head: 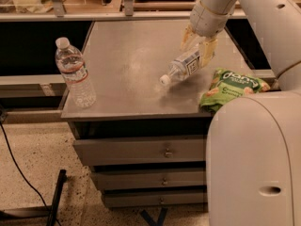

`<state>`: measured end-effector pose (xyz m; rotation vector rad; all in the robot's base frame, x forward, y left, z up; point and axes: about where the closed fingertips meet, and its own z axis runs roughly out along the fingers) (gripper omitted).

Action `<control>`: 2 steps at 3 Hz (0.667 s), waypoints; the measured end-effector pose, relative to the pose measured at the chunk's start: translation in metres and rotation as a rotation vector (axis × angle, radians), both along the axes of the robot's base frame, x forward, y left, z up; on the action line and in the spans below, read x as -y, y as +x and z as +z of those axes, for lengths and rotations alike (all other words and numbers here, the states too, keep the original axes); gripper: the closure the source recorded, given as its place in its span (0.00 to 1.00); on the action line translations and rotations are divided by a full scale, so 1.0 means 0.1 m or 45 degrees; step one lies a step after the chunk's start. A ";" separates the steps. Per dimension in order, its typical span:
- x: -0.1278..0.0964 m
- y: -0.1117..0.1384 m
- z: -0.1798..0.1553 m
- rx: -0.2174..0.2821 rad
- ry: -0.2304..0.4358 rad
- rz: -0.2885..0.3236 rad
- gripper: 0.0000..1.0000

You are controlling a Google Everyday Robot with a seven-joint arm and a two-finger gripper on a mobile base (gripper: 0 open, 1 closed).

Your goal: Move blue plastic bottle near green rice chip bag

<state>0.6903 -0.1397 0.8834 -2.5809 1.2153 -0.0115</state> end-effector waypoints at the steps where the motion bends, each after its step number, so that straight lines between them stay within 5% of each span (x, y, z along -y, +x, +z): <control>1: 0.13 -0.11 0.02 -0.019 -0.075 -0.025 0.59; 2: 0.22 -0.27 0.01 -0.049 -0.072 -0.003 0.36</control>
Offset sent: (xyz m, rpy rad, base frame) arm -0.1131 -0.0549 0.0059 -0.1209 0.3004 0.0660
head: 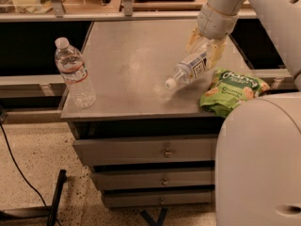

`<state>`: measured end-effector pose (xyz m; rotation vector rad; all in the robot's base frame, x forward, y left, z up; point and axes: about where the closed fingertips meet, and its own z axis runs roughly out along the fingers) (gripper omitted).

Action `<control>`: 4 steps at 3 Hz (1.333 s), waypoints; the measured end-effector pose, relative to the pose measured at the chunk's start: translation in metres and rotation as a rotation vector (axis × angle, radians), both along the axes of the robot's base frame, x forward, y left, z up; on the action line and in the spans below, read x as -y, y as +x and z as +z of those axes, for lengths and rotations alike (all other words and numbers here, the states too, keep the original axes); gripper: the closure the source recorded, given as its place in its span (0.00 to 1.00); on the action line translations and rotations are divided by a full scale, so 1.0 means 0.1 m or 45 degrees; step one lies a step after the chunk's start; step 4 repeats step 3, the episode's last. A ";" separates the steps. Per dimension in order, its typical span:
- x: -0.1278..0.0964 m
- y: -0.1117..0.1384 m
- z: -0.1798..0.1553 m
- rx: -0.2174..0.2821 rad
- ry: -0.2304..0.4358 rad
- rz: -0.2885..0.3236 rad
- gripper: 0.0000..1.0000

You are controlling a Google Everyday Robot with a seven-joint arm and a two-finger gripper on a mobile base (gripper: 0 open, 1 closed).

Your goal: Move blue plastic bottle near green rice chip bag

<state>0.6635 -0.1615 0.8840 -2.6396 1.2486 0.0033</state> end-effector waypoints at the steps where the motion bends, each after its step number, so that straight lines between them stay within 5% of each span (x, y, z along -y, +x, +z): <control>1: -0.04 0.10 -0.02 0.041 0.014 -0.006 0.13; 2: -0.11 0.28 -0.08 0.102 0.037 -0.014 0.00; 4: -0.11 0.28 -0.08 0.102 0.037 -0.014 0.00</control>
Offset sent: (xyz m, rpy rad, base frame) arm 0.0070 0.0028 -0.0018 0.0078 -0.0219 -0.0028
